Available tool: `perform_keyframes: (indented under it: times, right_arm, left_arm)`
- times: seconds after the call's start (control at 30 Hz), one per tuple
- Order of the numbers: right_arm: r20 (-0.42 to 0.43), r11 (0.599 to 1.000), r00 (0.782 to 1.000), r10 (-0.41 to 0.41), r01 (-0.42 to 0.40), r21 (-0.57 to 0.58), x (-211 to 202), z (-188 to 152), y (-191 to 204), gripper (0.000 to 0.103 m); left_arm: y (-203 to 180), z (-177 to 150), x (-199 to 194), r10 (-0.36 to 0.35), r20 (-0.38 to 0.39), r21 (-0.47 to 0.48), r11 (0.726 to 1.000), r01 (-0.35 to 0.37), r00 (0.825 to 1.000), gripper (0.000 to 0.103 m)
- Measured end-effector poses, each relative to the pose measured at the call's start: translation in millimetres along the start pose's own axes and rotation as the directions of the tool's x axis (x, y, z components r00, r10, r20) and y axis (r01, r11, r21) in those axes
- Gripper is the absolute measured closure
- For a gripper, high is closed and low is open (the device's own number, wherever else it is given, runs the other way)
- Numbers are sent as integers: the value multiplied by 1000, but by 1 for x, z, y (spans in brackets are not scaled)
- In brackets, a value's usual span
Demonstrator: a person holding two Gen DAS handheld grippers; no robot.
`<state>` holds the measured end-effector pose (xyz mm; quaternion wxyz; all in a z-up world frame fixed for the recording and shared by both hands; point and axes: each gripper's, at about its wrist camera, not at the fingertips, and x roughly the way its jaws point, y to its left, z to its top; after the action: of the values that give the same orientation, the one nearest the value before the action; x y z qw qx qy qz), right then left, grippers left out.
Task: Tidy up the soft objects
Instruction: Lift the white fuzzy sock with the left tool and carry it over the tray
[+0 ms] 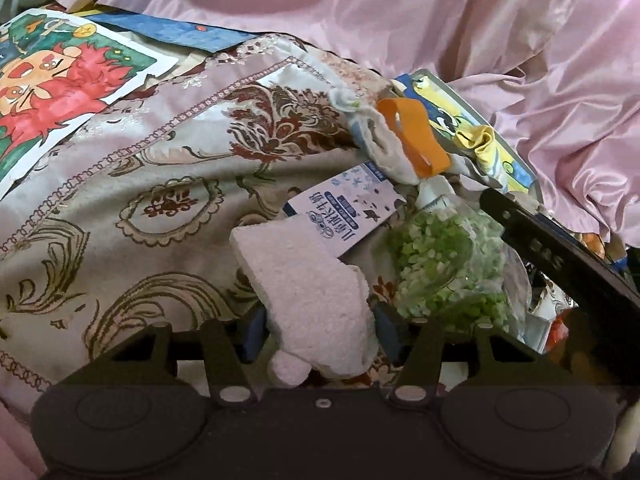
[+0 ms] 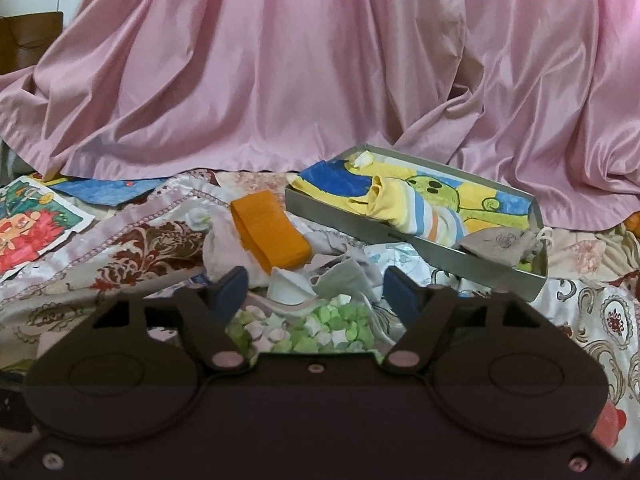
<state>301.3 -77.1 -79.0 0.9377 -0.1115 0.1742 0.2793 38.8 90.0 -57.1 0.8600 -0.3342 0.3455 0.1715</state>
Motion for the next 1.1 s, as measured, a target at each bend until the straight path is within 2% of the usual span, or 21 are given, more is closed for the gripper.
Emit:
perform_keyframes:
  times: [0.23,0.33,0.43,0.6,0.7,0.97,1.1]
  right_arm:
    - [-27,1000,1000,-14,14,0,20,-2,2,55]
    - [-31,1000,999,-15,15,7,21,-4,-1,62]
    - [-39,1000,999,-21,21,11,25,-5,-4,72]
    - [-32,999,999,-38,39,5,29,-5,-6,96]
    - [-11,998,998,-54,54,-23,27,-3,-3,103]
    - [106,994,992,-64,73,-83,7,17,-5,103]
    - [156,998,987,-40,48,-48,0,36,-23,103]
  left_arm:
    - [-11,8,-4,-23,122,73,997,14,992,46]
    - [-14,9,-4,-38,140,82,996,27,989,46]
    - [-16,10,-3,-48,150,85,996,36,987,46]
    - [-17,11,-3,-62,172,90,995,47,983,46]
    - [-20,13,-5,-77,195,99,993,58,978,46]
    - [-38,25,-9,-116,258,136,987,83,959,46]
    - [-52,34,-10,-130,283,151,984,89,950,46]
